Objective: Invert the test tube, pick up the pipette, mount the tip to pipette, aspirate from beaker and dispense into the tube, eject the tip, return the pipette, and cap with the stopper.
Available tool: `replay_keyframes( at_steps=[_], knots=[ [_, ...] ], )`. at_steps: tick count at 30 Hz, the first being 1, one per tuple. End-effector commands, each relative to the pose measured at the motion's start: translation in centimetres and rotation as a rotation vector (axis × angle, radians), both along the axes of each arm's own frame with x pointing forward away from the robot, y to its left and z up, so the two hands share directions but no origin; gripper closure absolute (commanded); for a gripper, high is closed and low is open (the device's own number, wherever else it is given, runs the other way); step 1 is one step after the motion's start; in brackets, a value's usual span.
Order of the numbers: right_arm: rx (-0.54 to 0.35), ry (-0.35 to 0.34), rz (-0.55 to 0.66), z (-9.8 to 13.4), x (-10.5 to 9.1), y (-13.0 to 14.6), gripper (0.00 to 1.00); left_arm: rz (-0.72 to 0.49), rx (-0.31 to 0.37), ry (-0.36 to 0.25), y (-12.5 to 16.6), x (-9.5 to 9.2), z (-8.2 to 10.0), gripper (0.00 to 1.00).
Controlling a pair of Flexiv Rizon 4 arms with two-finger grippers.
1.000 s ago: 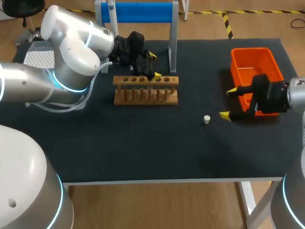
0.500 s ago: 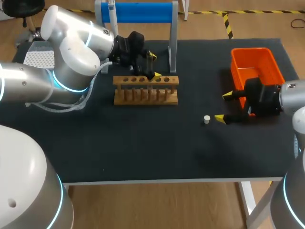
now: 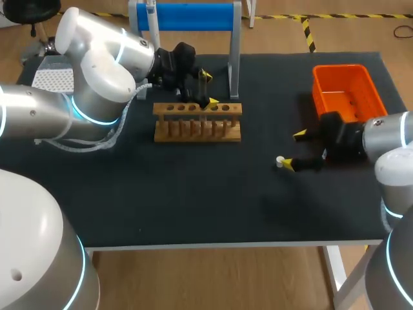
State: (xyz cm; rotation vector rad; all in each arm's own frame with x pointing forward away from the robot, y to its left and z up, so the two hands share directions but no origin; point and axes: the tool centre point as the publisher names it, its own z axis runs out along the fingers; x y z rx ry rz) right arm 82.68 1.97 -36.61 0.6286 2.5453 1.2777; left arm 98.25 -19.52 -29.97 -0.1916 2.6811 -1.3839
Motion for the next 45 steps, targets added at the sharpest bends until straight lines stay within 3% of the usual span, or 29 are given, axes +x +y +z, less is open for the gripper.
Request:
replay_keyframes(
  at_steps=[1,8,11,14,16,19,22,32,35,40,45],
  knots=[
    [-0.021,0.002,-0.003,-1.1,0.6,0.7,0.0,-0.003,0.001,0.003,0.0,0.1,0.0,0.0],
    [-0.04,0.02,-0.001,-2.2,0.8,1.2,0.0,-0.003,0.001,0.003,0.0,0.1,0.0,0.0],
    [-0.045,0.026,-0.004,-2.5,0.9,1.4,0.05,-0.003,0.001,0.003,0.0,0.1,0.0,0.0],
    [-0.053,0.034,-0.011,-2.8,1.0,1.4,0.26,-0.003,0.001,0.003,0.0,0.1,0.0,0.0],
    [-0.058,0.04,-0.019,-3.0,1.1,1.4,0.26,-0.003,0.001,0.003,0.0,0.1,0.0,0.0],
    [-0.064,0.05,-0.028,-3.3,1.1,1.3,0.48,-0.003,0.001,0.003,0.0,0.1,0.0,0.0],
    [-0.065,0.06,-0.035,-3.7,1.1,1.3,0.45,-0.003,0.001,0.003,0.0,0.1,0.0,0.0],
    [-0.08,0.079,-0.047,-4.6,1.2,0.9,0.5,-0.003,0.001,0.003,0.0,0.1,0.0,0.0],
    [-0.085,0.083,-0.049,-4.8,1.2,0.9,0.48,-0.003,0.001,0.003,0.0,0.1,0.0,0.0],
    [-0.09,0.086,-0.051,-5.0,1.2,0.9,0.36,-0.003,0.001,0.003,0.0,0.1,0.0,0.0],
    [-0.094,0.089,-0.055,-5.2,1.3,0.9,0.38,-0.003,0.001,0.003,0.0,0.1,0.0,0.0]
  ],
)
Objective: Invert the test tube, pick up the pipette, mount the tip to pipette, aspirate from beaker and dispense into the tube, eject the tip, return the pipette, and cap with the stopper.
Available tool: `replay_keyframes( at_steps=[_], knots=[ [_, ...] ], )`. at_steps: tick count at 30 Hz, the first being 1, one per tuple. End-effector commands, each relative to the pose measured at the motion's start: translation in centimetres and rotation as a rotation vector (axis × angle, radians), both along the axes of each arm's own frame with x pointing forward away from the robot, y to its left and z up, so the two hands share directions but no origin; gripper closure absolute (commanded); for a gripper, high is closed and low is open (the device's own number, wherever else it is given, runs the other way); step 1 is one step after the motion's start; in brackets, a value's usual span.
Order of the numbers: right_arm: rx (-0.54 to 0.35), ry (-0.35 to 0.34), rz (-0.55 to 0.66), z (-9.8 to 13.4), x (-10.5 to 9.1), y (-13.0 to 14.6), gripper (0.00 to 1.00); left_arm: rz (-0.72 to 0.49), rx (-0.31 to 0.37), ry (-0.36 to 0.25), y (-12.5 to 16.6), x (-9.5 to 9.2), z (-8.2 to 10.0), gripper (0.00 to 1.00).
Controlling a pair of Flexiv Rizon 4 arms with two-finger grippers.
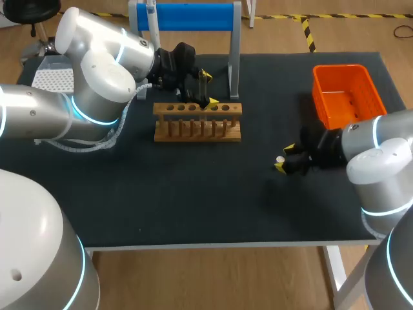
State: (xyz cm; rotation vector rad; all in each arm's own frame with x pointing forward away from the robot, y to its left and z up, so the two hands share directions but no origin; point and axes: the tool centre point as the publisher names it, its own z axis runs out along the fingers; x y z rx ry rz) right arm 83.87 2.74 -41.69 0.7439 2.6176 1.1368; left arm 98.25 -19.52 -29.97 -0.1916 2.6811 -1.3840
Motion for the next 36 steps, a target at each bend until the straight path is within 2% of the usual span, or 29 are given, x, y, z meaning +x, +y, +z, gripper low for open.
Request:
replay_keyframes(
  at_steps=[1,8,20,36],
  knots=[
    [-0.006,0.004,0.0,-0.15,0.15,0.11,0.39,-0.003,0.001,0.003,0.04,0.08,0.03,0.0],
    [-0.008,0.009,0.0,-0.44,0.31,0.24,0.44,-0.003,0.001,0.003,0.04,0.08,0.03,0.0],
    [-0.023,0.015,0.002,-1.03,0.54,0.31,0.44,-0.003,0.001,0.003,0.04,0.08,0.03,0.0],
    [-0.031,0.015,0.001,-1.14,0.79,0.39,0.53,-0.003,0.001,0.003,0.04,0.08,0.03,0.0]
  ],
)
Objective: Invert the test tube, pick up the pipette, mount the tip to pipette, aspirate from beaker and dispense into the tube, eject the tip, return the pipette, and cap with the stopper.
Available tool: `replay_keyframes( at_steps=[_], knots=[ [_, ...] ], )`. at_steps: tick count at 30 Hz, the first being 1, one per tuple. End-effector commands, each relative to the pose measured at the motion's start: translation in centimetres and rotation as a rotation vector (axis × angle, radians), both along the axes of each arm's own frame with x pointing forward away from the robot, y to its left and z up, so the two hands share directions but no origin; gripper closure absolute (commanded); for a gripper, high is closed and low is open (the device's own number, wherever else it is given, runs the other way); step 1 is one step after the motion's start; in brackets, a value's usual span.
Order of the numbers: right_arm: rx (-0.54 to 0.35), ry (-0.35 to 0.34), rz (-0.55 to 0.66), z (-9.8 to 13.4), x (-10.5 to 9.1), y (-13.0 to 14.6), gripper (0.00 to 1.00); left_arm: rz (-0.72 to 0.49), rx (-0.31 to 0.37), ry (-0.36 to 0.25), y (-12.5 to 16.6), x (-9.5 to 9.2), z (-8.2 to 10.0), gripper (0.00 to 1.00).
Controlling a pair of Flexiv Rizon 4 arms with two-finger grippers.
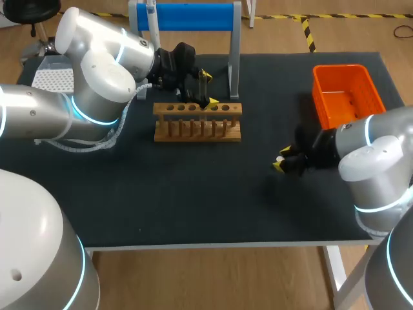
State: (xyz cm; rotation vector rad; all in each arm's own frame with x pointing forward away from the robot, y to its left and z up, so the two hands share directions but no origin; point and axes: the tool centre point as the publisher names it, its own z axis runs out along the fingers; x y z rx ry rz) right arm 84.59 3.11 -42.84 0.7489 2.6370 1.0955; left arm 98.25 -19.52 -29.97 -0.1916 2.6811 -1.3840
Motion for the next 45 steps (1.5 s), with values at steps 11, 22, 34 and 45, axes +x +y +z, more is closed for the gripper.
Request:
replay_keyframes(
  at_steps=[11,22,34,45],
  knots=[
    [-0.007,0.009,0.002,-0.1,0.13,0.06,0.55,-0.003,0.001,0.003,0.04,0.08,0.03,0.0],
    [-0.008,0.011,0.002,-0.2,0.13,0.08,0.59,-0.003,0.001,0.003,0.04,0.08,0.03,0.0],
    [-0.012,0.014,-0.009,-0.24,0.08,-0.04,0.61,-0.003,0.001,0.003,0.04,0.08,0.03,0.0],
    [-0.014,0.018,-0.01,-0.3,0.1,-0.15,0.69,-0.003,0.001,0.003,0.04,0.08,0.03,0.0]
  ],
)
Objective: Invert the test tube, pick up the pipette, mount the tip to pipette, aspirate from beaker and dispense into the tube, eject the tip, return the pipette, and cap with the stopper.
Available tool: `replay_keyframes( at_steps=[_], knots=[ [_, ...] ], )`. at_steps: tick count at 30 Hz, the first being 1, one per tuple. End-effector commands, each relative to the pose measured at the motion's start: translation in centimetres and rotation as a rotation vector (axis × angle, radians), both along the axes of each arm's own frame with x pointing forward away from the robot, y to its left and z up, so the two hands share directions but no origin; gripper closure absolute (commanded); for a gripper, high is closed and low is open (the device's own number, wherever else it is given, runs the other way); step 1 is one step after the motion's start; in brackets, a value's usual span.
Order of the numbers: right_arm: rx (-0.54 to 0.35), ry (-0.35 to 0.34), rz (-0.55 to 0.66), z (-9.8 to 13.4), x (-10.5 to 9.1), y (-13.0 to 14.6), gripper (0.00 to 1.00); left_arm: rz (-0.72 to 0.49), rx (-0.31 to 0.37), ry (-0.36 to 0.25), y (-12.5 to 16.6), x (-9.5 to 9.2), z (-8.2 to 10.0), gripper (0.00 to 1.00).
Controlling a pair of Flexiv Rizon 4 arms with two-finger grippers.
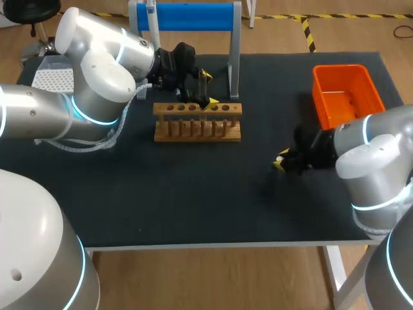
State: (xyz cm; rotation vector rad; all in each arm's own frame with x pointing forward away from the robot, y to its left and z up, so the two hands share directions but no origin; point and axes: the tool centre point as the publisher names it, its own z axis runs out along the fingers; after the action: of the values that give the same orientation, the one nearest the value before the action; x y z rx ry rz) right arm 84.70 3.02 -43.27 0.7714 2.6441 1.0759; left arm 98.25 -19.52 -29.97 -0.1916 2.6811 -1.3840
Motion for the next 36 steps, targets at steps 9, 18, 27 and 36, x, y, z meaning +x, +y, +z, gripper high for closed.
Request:
replay_keyframes(
  at_steps=[9,18,27,36],
  knots=[
    [-0.005,0.006,0.0,0.1,0.0,-0.1,0.82,-0.003,0.001,0.003,0.0,0.1,0.0,0.0],
    [-0.008,0.009,0.001,0.0,0.0,-0.1,1.0,-0.003,0.001,0.003,0.0,0.1,0.0,0.0],
    [0.001,0.001,0.023,1.9,0.4,-0.2,1.0,-0.003,0.001,0.003,0.0,0.1,0.0,0.0],
    [0.019,-0.036,0.124,7.9,2.6,-0.1,1.0,-0.003,0.001,0.003,0.0,0.1,0.0,0.0]
  ],
)
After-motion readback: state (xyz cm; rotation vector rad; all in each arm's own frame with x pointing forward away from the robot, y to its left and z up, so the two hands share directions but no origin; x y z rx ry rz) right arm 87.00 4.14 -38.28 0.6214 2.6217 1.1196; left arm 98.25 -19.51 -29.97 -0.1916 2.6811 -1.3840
